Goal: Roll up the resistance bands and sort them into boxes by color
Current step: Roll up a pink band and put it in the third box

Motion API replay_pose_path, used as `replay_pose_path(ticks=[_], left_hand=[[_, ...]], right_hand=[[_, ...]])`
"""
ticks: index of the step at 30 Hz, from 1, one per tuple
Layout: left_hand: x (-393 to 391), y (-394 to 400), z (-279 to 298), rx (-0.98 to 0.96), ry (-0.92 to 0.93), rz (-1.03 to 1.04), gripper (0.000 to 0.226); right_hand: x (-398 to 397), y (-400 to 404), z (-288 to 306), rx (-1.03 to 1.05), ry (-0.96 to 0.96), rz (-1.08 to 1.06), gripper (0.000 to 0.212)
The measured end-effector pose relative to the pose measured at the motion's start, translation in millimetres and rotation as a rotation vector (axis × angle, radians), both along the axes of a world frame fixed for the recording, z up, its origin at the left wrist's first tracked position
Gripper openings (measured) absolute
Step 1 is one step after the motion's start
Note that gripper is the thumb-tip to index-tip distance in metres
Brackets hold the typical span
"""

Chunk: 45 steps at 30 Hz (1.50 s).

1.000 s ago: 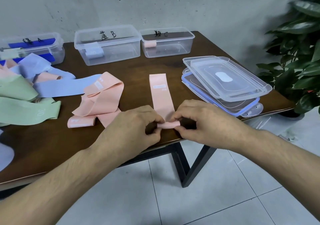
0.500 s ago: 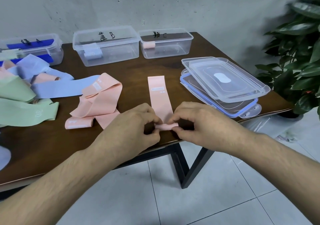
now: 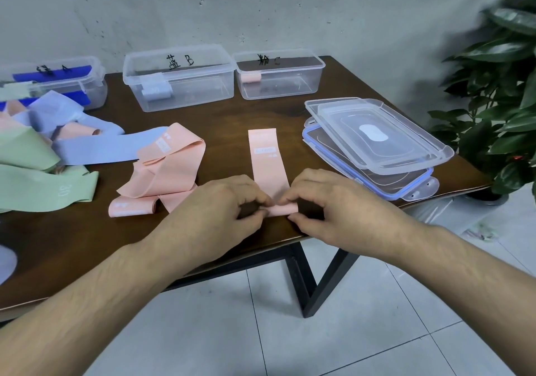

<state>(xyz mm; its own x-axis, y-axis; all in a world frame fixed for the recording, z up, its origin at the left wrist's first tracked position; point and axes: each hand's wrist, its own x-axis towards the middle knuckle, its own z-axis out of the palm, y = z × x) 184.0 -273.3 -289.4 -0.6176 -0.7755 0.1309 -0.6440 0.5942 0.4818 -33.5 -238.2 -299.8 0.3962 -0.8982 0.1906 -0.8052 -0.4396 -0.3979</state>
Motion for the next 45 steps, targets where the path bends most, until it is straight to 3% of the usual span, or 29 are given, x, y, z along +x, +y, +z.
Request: replay_pose_path(ticks=[8,20,27,36,45], left_hand=[[2.0,7.9,-12.2,-0.1,0.019,0.025,0.022],[-1.5,-3.8,-10.3,-0.019,0.041,0.052,0.022],[-2.3,1.8,-17.4,-0.111,0.085,0.046,0.017],[-2.1,-7.6,-8.9,-0.042,0.069,0.062,0.02],[-2.2,-6.5,-10.4,-0.119,0.02,0.052,0.019]], right_hand=[[-0.4,-8.9,-0.1,0.042,-0.027,-0.015,0.022],[2.8,-11.9,-1.4,-0.009,0.024,-0.038,0.024],[3.1,-17.6,-1.4,0.039,-0.036,-0.049,0.024],[5.3,-15.5,0.6,-0.015,0.024,-0.076,0.023],[4.7,-22.3,2.9,0.07,-0.008,-0.111,0.02]])
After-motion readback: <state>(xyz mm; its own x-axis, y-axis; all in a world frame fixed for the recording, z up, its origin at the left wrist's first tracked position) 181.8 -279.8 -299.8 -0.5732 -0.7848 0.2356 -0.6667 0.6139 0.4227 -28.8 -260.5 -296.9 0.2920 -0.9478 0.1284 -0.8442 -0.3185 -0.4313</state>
